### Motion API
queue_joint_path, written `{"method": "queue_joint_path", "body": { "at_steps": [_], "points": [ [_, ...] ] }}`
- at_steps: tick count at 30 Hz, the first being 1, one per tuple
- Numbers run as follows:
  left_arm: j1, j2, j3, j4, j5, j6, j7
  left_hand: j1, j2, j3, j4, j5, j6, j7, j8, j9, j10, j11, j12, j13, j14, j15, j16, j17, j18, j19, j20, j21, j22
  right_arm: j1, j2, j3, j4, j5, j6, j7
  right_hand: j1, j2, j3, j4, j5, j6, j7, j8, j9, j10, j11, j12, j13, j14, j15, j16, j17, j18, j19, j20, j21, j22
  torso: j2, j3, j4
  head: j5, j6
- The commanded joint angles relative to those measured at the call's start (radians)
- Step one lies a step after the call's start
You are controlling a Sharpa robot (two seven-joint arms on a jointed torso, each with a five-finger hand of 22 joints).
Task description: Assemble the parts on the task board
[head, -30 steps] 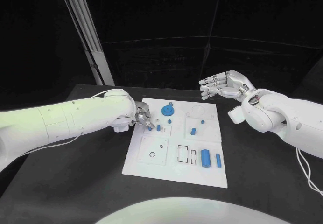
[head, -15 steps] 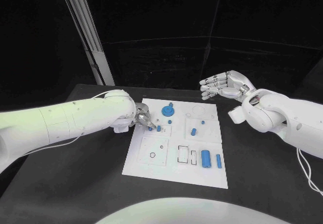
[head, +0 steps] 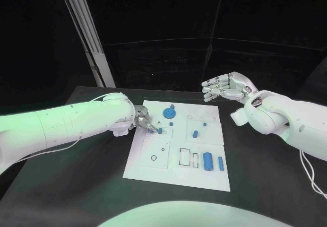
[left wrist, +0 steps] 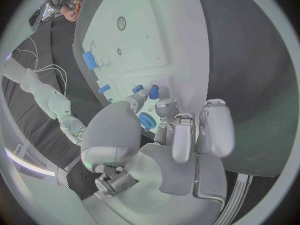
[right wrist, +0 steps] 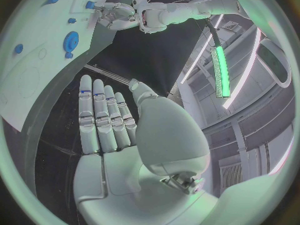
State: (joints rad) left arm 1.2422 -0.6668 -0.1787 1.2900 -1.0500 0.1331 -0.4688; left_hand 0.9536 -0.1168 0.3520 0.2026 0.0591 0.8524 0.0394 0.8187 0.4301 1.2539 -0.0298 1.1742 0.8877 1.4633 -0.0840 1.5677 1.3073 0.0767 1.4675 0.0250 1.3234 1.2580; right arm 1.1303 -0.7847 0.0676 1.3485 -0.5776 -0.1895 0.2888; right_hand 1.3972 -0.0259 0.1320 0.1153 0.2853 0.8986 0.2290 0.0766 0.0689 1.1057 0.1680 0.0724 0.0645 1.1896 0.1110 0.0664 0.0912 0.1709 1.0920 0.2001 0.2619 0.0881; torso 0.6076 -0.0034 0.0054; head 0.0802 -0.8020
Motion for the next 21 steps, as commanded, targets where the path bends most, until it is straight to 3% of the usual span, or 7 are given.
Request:
{"method": "queue_joint_path", "body": {
  "at_steps": [1, 8, 12, 13, 16, 19, 21],
  "points": [
    [0.001, -0.009, 0.0, 0.014, 0.022, -0.083, 0.059, 0.004, 0.005, -0.012, 0.004, -0.001, -0.007, 0.003, -0.003, 0.002, -0.007, 0.001, 0.0, -0.004, 0.107, -0.007, 0.003, 0.263, -0.006, 0.008, -0.008, -0.005, -0.004, 0.002, -0.001, 0.001, 0.001, 0.0, 0.005, 0.01, -0.012, 0.0, -0.001, -0.002, -0.004, -0.006, 0.008, 0.002, 0.0, -0.007, -0.001, 0.004, -0.001, -0.004, 0.0, -0.001, -0.001, 0.01, 0.002, 0.006, -0.004, -0.001, 0.0, 0.0011, -0.0002, -0.002, 0.001],
    [0.001, -0.034, 0.001, 0.031, 0.085, -0.201, 0.187, 0.03, 0.022, -0.056, 0.027, 0.0, -0.032, 0.011, -0.007, -0.001, -0.043, 0.008, -0.029, -0.051, 0.107, -0.002, 0.003, 0.263, 0.002, -0.006, -0.005, -0.04, -0.043, 0.002, -0.003, 0.0, 0.001, 0.0, 0.005, 0.01, -0.012, 0.0, -0.001, -0.002, -0.004, -0.006, 0.008, 0.002, 0.0, -0.007, -0.001, 0.004, -0.001, -0.004, 0.0, -0.001, -0.001, 0.01, 0.002, 0.006, -0.004, -0.001, 0.0, 0.0004, 0.0004, -0.004, 0.003],
    [0.002, -0.043, 0.001, 0.03, 0.134, -0.276, 0.28, 0.067, 0.022, -0.09, 0.036, 0.001, -0.091, 0.033, -0.031, -0.014, -0.168, 0.029, -0.141, -0.22, 0.089, 0.014, -0.037, 0.199, 0.026, -0.052, 0.006, -0.147, -0.161, 0.002, -0.005, 0.0, 0.002, 0.0, 0.004, 0.009, -0.013, 0.001, -0.002, -0.002, -0.003, -0.006, 0.008, 0.002, 0.0, -0.008, 0.0, 0.005, -0.001, -0.005, 0.0, -0.001, -0.002, 0.01, 0.002, 0.006, -0.004, -0.002, -0.001, 0.0011, 0.0006, -0.006, 0.005],
    [0.002, -0.044, 0.001, 0.029, 0.146, -0.292, 0.307, 0.081, 0.023, -0.097, 0.037, 0.0, -0.112, 0.044, -0.041, -0.02, -0.21, 0.04, -0.172, -0.259, 0.071, 0.021, -0.072, 0.149, 0.038, -0.081, 0.014, -0.211, -0.23, 0.002, -0.005, 0.0, 0.002, 0.0, 0.003, 0.009, -0.013, 0.001, -0.002, -0.002, -0.003, -0.006, 0.008, 0.002, 0.0, -0.008, 0.0, 0.005, -0.001, -0.005, 0.0, -0.001, -0.002, 0.01, 0.002, 0.006, -0.004, -0.002, -0.001, 0.001, 0.0004, -0.006, 0.005],
    [0.003, -0.046, 0.001, 0.028, 0.156, -0.349, 0.394, 0.153, 0.035, -0.098, 0.026, 0.001, -0.171, 0.08, -0.064, -0.041, -0.299, 0.073, -0.219, -0.293, -0.045, 0.054, -0.278, -0.116, 0.097, -0.231, 0.042, -0.528, -0.553, 0.002, -0.006, 0.0, 0.002, 0.0, 0.003, 0.009, -0.013, 0.001, -0.002, -0.002, -0.003, -0.006, 0.008, 0.002, 0.0, -0.008, 0.0, 0.005, -0.001, -0.005, 0.0, -0.001, -0.002, 0.01, 0.002, 0.006, -0.004, -0.002, 0.0, 0.0011, 0.0, -0.007, 0.007],
    [0.003, -0.044, 0.001, 0.027, 0.131, -0.404, 0.483, 0.211, 0.05, -0.077, 0.013, 0.002, -0.189, 0.095, -0.065, -0.052, -0.349, 0.087, -0.254, -0.325, -0.116, 0.068, -0.404, -0.259, 0.104, -0.261, 0.058, -0.603, -0.609, 0.002, -0.006, 0.0, 0.002, 0.0, 0.003, 0.008, -0.013, 0.001, -0.002, -0.002, -0.003, -0.006, 0.008, 0.002, 0.0, -0.008, 0.0, 0.005, -0.001, -0.005, 0.0, -0.001, -0.002, 0.01, 0.002, 0.006, -0.004, -0.002, 0.0, 0.0, 0.0002, -0.009, 0.009],
    [0.003, -0.035, 0.0, 0.02, 0.104, -0.431, 0.545, 0.284, 0.048, -0.04, -0.02, 0.001, -0.216, 0.112, -0.077, -0.07, -0.392, 0.103, -0.297, -0.366, -0.172, 0.081, -0.501, -0.367, 0.105, -0.275, 0.071, -0.651, -0.641, 0.002, -0.006, 0.0, 0.002, 0.0, 0.002, 0.008, -0.013, 0.001, -0.002, -0.002, -0.003, -0.006, 0.008, 0.002, 0.0, -0.008, 0.0, 0.005, -0.001, -0.005, 0.0, -0.001, -0.002, 0.01, 0.002, 0.006, -0.004, -0.002, 0.0, -0.0002, -0.0003, -0.011, 0.01]
  ]
}}
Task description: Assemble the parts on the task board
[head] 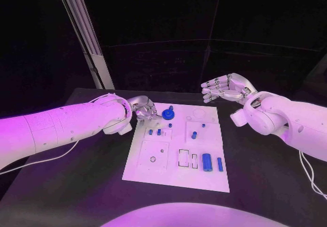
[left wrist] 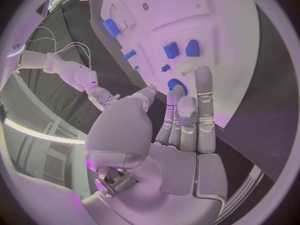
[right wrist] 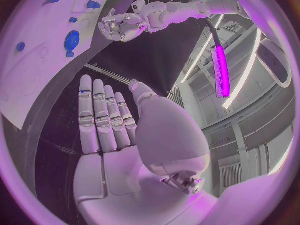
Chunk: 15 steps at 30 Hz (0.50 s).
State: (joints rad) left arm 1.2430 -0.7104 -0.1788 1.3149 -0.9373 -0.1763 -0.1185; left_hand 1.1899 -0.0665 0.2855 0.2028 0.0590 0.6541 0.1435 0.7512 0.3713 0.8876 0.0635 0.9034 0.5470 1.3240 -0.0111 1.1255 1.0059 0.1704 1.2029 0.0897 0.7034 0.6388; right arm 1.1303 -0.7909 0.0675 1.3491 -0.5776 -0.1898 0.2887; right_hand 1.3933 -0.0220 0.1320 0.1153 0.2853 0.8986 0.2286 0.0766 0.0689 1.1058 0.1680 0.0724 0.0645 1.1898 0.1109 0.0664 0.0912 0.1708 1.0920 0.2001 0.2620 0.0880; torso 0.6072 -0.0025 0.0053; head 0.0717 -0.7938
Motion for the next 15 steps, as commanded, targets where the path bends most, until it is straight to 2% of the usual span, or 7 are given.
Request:
{"method": "queue_joint_path", "body": {
  "at_steps": [1, 4, 6, 7, 10, 13, 15],
  "points": [
    [0.002, 0.017, 0.001, -0.011, -0.03, -0.128, 0.225, 0.078, -0.004, 0.042, -0.039, 0.002, -0.024, 0.012, -0.016, -0.018, -0.036, 0.012, -0.04, -0.037, -0.04, 0.009, -0.073, -0.082, 0.012, -0.01, 0.008, -0.04, -0.028, 0.002, 0.0, 0.001, 0.0, 0.0, 0.003, 0.008, -0.009, -0.003, -0.002, -0.002, -0.003, -0.006, 0.009, 0.002, 0.0, -0.008, 0.0, 0.005, -0.001, -0.005, 0.0, -0.001, -0.002, 0.01, 0.002, 0.006, -0.004, -0.001, 0.001, -0.0011, -0.0003, -0.002, 0.002],
    [0.002, 0.044, 0.0, -0.032, -0.107, -0.117, 0.272, 0.174, -0.018, 0.107, -0.103, 0.003, -0.026, 0.025, -0.049, -0.05, -0.079, 0.024, -0.105, -0.09, -0.058, 0.016, -0.106, -0.121, 0.013, -0.007, 0.013, -0.063, -0.046, 0.002, 0.002, 0.001, -0.001, 0.0, 0.003, 0.008, -0.009, -0.003, -0.002, -0.002, -0.003, -0.006, 0.009, 0.002, 0.0, -0.008, 0.0, 0.005, -0.001, -0.005, 0.0, -0.001, -0.002, 0.01, 0.002, 0.006, -0.004, -0.001, 0.002, -0.001, -0.0007, -0.003, 0.003],
    [0.002, 0.07, 0.0, -0.051, -0.181, -0.096, 0.293, 0.211, -0.032, 0.165, -0.135, 0.0, -0.009, 0.043, -0.1, -0.091, -0.088, 0.039, -0.174, -0.149, -0.043, 0.025, -0.1, -0.121, 0.012, 0.01, 0.015, -0.065, -0.051, 0.002, 0.004, 0.001, -0.002, 0.0, 0.003, 0.008, -0.009, -0.003, -0.002, -0.002, -0.003, -0.006, 0.009, 0.002, 0.0, -0.008, 0.0, 0.005, -0.001, -0.005, 0.0, -0.001, -0.002, 0.01, 0.002, 0.006, -0.004, -0.001, 0.003, -0.0021, -0.0015, -0.005, 0.005],
    [0.002, 0.082, 0.0, -0.061, -0.217, -0.085, 0.301, 0.207, -0.06, 0.197, -0.147, -0.004, 0.025, 0.047, -0.149, -0.131, -0.065, 0.039, -0.221, -0.201, -0.03, 0.031, -0.095, -0.123, 0.011, 0.024, 0.021, -0.067, -0.055, 0.002, 0.005, 0.001, -0.003, 0.0, 0.003, 0.009, -0.009, -0.003, -0.002, -0.002, -0.003, -0.006, 0.009, 0.002, 0.0, -0.008, 0.0, 0.005, -0.001, -0.005, 0.0, -0.001, -0.002, 0.01, 0.002, 0.006, -0.004, -0.001, 0.003, -0.0025, -0.0023, -0.005, 0.005],
    [0.002, 0.112, -0.003, -0.082, -0.292, -0.06, 0.314, 0.192, -0.085, 0.225, -0.163, -0.002, 0.088, 0.038, -0.215, -0.185, -0.042, 0.039, -0.286, -0.273, 0.005, 0.025, -0.054, -0.092, 0.016, 0.051, 0.017, -0.067, -0.06, 0.002, 0.008, 0.001, -0.003, 0.0, 0.004, 0.009, -0.011, -0.003, -0.002, -0.001, -0.002, -0.006, 0.009, 0.002, 0.0, -0.008, 0.0, 0.005, -0.001, -0.005, 0.0, -0.001, -0.002, 0.01, 0.003, 0.006, -0.005, -0.002, 0.004, -0.0013, -0.0055, -0.003, 0.007],
    [0.002, 0.136, -0.01, -0.103, -0.355, -0.022, 0.315, 0.167, -0.106, 0.211, -0.164, 0.001, 0.104, 0.026, -0.255, -0.212, -0.041, 0.037, -0.317, -0.306, 0.033, 0.025, -0.011, -0.049, 0.014, 0.07, 0.018, -0.065, -0.062, 0.002, 0.009, 0.001, -0.003, 0.0, 0.004, 0.009, -0.011, -0.003, -0.002, -0.001, -0.002, -0.006, 0.009, 0.002, 0.0, -0.008, 0.0, 0.005, -0.001, -0.005, 0.0, -0.001, -0.002, 0.01, 0.003, 0.006, -0.005, -0.002, 0.004, -0.0008, -0.0068, -0.007, 0.007],
    [0.002, 0.149, -0.016, -0.115, -0.384, 0.006, 0.31, 0.153, -0.117, 0.191, -0.166, 0.0, 0.122, 0.022, -0.279, -0.228, -0.045, 0.037, -0.34, -0.33, 0.071, 0.023, 0.045, 0.01, 0.014, 0.094, 0.017, -0.057, -0.06, 0.002, 0.01, 0.001, -0.003, 0.0, 0.004, 0.009, -0.011, -0.003, -0.002, -0.001, -0.002, -0.006, 0.009, 0.002, 0.0, -0.008, 0.0, 0.005, -0.001, -0.005, 0.0, -0.001, -0.002, 0.01, 0.003, 0.006, -0.005, -0.002, 0.005, -0.0011, -0.0073, -0.007, 0.008]
  ]
}}
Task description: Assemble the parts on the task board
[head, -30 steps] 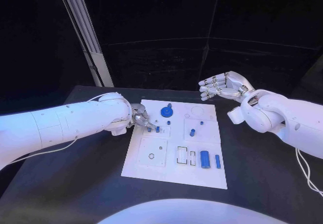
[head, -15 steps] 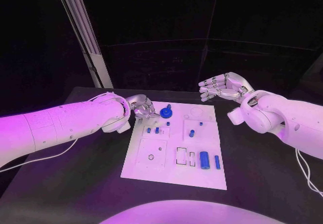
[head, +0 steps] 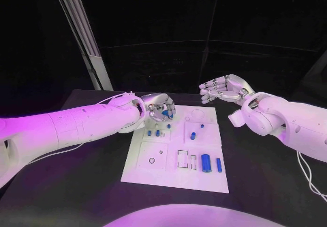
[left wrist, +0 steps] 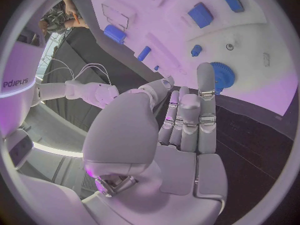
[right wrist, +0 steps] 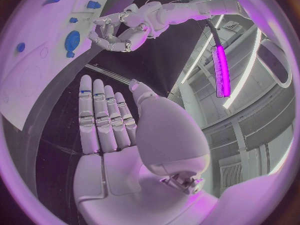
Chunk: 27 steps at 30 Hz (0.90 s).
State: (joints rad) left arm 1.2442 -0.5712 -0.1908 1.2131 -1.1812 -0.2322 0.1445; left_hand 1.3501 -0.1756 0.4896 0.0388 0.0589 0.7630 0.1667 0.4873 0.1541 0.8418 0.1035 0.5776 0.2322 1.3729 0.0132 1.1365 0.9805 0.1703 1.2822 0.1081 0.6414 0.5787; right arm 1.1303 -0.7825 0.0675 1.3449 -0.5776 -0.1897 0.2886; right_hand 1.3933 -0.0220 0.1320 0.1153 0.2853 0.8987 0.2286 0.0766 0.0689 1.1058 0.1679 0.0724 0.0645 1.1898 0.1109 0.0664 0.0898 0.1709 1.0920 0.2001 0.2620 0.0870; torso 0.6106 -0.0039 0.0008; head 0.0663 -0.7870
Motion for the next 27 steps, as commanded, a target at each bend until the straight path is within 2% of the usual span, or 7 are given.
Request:
{"method": "queue_joint_path", "body": {
  "at_steps": [1, 2, 4, 8, 10, 17, 27],
  "points": [
    [0.001, 0.013, -0.006, -0.018, -0.148, 0.072, 0.045, -0.01, -0.01, -0.021, -0.003, -0.001, 0.022, -0.002, -0.025, -0.016, 0.003, -0.004, -0.022, -0.024, 0.035, -0.002, 0.055, 0.058, 0.013, 0.025, -0.002, 0.009, 0.001, 0.002, 0.001, 0.001, 0.001, 0.0, 0.004, 0.009, -0.011, -0.003, -0.002, -0.001, -0.002, -0.006, 0.009, 0.002, 0.0, -0.008, 0.0, 0.005, -0.001, -0.005, 0.0, -0.001, -0.001, 0.01, 0.003, 0.006, -0.005, -0.001, 0.002, 0.0003, -0.0028, -0.002, 0.001],
    [0.001, 0.021, -0.009, -0.026, -0.164, 0.092, 0.041, -0.013, -0.01, -0.037, -0.008, -0.001, 0.041, -0.005, -0.043, -0.028, 0.01, -0.005, -0.037, -0.042, 0.054, -0.004, 0.088, 0.09, 0.012, 0.042, -0.003, 0.016, 0.004, 0.002, 0.001, 0.001, 0.001, 0.0, 0.004, 0.009, -0.011, -0.003, -0.002, -0.001, -0.002, -0.006, 0.009, 0.002, 0.0, -0.008, 0.0, 0.005, -0.001, -0.005, 0.0, -0.001, -0.001, 0.01, 0.003, 0.006, -0.005, -0.001, 0.001, 0.0001, 0.0009, -0.005, 0.0],
    [0.001, 0.027, -0.012, -0.032, -0.174, 0.106, 0.037, -0.015, -0.007, -0.048, -0.01, -0.001, 0.055, -0.006, -0.056, -0.036, 0.016, -0.006, -0.048, -0.054, 0.067, -0.004, 0.113, 0.118, 0.011, 0.055, -0.004, 0.027, 0.013, 0.002, 0.001, 0.001, 0.001, 0.0, 0.004, 0.009, -0.011, -0.003, -0.002, -0.001, -0.002, -0.006, 0.009, 0.002, 0.0, -0.008, 0.0, 0.005, -0.001, -0.005, 0.0, -0.001, -0.001, 0.01, 0.003, 0.006, -0.005, -0.001, 0.001, 0.0, 0.0015, -0.006, 0.0],
    [0.0, 0.048, -0.019, -0.053, -0.209, 0.14, 0.021, -0.014, 0.005, -0.075, -0.019, 0.0, 0.092, -0.008, -0.094, -0.058, 0.043, -0.008, -0.076, -0.089, 0.096, -0.007, 0.175, 0.185, -0.008, 0.103, -0.008, 0.136, 0.123, 0.002, 0.002, 0.001, 0.001, 0.0, 0.004, 0.01, -0.011, -0.003, -0.002, -0.001, -0.002, -0.006, 0.009, 0.002, 0.0, -0.008, 0.0, 0.005, -0.001, -0.005, 0.0, -0.001, -0.001, 0.01, 0.003, 0.006, -0.005, -0.001, 0.0, 0.0, 0.0017, -0.006, -0.001],
    [0.0, 0.058, -0.021, -0.064, -0.222, 0.146, 0.012, -0.014, 0.008, -0.08, -0.02, 0.0, 0.098, -0.008, -0.102, -0.062, 0.047, -0.008, -0.082, -0.096, 0.099, -0.007, 0.181, 0.19, -0.01, 0.109, -0.009, 0.151, 0.138, 0.002, 0.003, 0.001, 0.001, 0.0, 0.005, 0.01, -0.011, -0.003, -0.002, -0.001, -0.002, -0.006, 0.009, 0.002, 0.0, -0.008, 0.0, 0.005, -0.001, -0.005, 0.0, -0.001, -0.001, 0.01, 0.003, 0.006, -0.005, -0.001, 0.0, -0.0009, 0.0019, -0.007, -0.001],
    [-0.001, 0.087, -0.022, -0.103, -0.249, 0.145, -0.011, -0.01, 0.019, -0.088, -0.026, 0.0, 0.116, -0.008, -0.122, -0.072, 0.059, -0.008, -0.098, -0.115, 0.107, -0.008, 0.195, 0.202, -0.018, 0.125, -0.009, 0.195, 0.184, 0.002, 0.004, 0.001, 0.0, 0.0, 0.005, 0.01, -0.011, -0.003, -0.002, -0.001, -0.002, -0.006, 0.009, 0.002, 0.0, -0.008, 0.0, 0.005, -0.001, -0.005, 0.0, -0.001, -0.001, 0.01, 0.003, 0.006, -0.005, -0.001, 0.0, 0.0006, -0.002, -0.003, 0.0],
    [-0.002, 0.114, -0.023, -0.138, -0.26, 0.158, -0.022, -0.005, 0.034, -0.087, -0.028, 0.0, 0.129, -0.009, -0.137, -0.079, 0.068, -0.008, -0.11, -0.129, 0.11, -0.009, 0.2, 0.204, -0.023, 0.133, -0.01, 0.221, 0.211, 0.002, 0.007, 0.001, -0.001, 0.0, 0.006, 0.011, -0.011, -0.003, -0.002, -0.001, -0.002, -0.006, 0.009, 0.002, 0.0, -0.008, 0.0, 0.005, -0.001, -0.005, 0.0, -0.001, -0.001, 0.01, 0.003, 0.006, -0.005, -0.001, 0.0, 0.0012, 0.0008, -0.005, 0.002]
  ]
}}
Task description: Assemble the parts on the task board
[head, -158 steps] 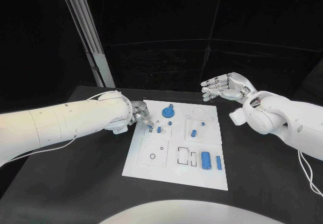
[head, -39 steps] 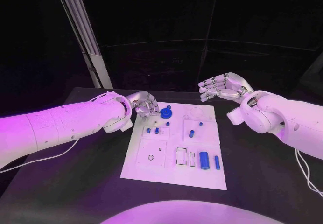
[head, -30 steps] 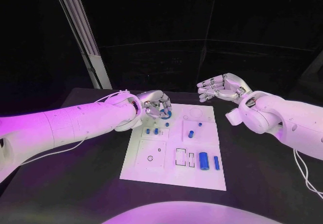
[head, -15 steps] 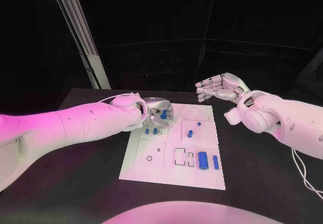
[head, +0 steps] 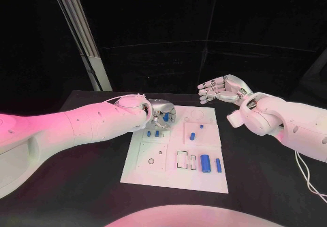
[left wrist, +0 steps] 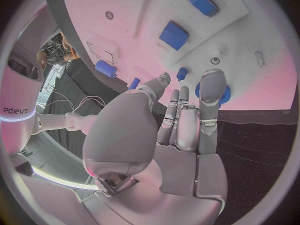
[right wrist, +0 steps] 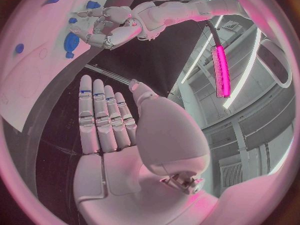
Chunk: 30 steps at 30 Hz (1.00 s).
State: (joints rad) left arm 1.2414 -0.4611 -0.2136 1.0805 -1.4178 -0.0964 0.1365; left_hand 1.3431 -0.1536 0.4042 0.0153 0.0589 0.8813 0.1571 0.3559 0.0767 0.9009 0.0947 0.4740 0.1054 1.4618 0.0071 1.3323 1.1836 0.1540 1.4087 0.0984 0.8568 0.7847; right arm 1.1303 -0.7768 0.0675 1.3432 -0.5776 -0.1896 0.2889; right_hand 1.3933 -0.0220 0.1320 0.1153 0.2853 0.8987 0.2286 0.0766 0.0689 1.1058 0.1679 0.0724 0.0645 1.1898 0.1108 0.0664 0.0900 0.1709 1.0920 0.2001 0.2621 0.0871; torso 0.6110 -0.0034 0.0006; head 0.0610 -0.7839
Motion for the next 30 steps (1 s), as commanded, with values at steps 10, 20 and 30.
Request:
{"method": "queue_joint_path", "body": {
  "at_steps": [10, 20, 30],
  "points": [
    [-0.004, 0.019, 0.0, -0.031, -0.026, 0.055, -0.029, 0.013, 0.022, 0.008, -0.013, 0.001, 0.025, -0.002, -0.014, -0.005, 0.02, -0.001, -0.015, -0.013, 0.021, -0.004, 0.003, -0.006, -0.012, 0.015, -0.001, 0.037, 0.039, 0.002, 0.002, 0.001, 0.002, 0.0, 0.007, 0.011, -0.011, -0.002, -0.002, -0.001, -0.002, -0.006, 0.009, 0.002, 0.0, -0.008, 0.0, 0.005, -0.001, -0.005, 0.0, -0.001, -0.001, 0.01, 0.003, 0.006, -0.005, -0.001, 0.0, 0.0004, 0.0007, -0.001, -0.004],
    [-0.006, 0.022, 0.0, -0.037, -0.026, 0.069, -0.046, 0.008, 0.023, 0.007, -0.012, 0.0, 0.034, -0.002, -0.02, -0.006, 0.03, -0.001, -0.019, -0.019, 0.021, -0.004, 0.002, -0.011, -0.022, 0.027, -0.002, 0.089, 0.096, 0.002, 0.003, 0.001, 0.001, 0.0, 0.008, 0.011, -0.011, 0.0, -0.001, -0.002, -0.001, -0.006, 0.008, 0.003, 0.0, -0.009, 0.0, 0.006, -0.001, -0.005, 0.0, 0.0, -0.003, 0.01, 0.004, 0.006, -0.007, -0.002, 0.0, -0.0001, 0.0013, -0.001, -0.005],
    [-0.008, 0.025, 0.0, -0.043, -0.026, 0.086, -0.044, 0.008, 0.034, 0.013, -0.015, 0.001, 0.052, -0.006, -0.032, -0.008, 0.056, -0.006, -0.025, -0.029, 0.022, -0.008, 0.002, -0.02, -0.029, 0.035, -0.004, 0.134, 0.143, 0.002, 0.005, 0.001, 0.0, 0.0, 0.008, 0.011, -0.011, 0.0, -0.001, -0.002, -0.001, -0.006, 0.008, 0.003, 0.0, -0.009, 0.0, 0.006, -0.001, -0.005, 0.0, 0.0, -0.003, 0.01, 0.004, 0.006, -0.007, -0.002, 0.001, -0.0001, 0.0011, -0.001, -0.008]
  ]
}}
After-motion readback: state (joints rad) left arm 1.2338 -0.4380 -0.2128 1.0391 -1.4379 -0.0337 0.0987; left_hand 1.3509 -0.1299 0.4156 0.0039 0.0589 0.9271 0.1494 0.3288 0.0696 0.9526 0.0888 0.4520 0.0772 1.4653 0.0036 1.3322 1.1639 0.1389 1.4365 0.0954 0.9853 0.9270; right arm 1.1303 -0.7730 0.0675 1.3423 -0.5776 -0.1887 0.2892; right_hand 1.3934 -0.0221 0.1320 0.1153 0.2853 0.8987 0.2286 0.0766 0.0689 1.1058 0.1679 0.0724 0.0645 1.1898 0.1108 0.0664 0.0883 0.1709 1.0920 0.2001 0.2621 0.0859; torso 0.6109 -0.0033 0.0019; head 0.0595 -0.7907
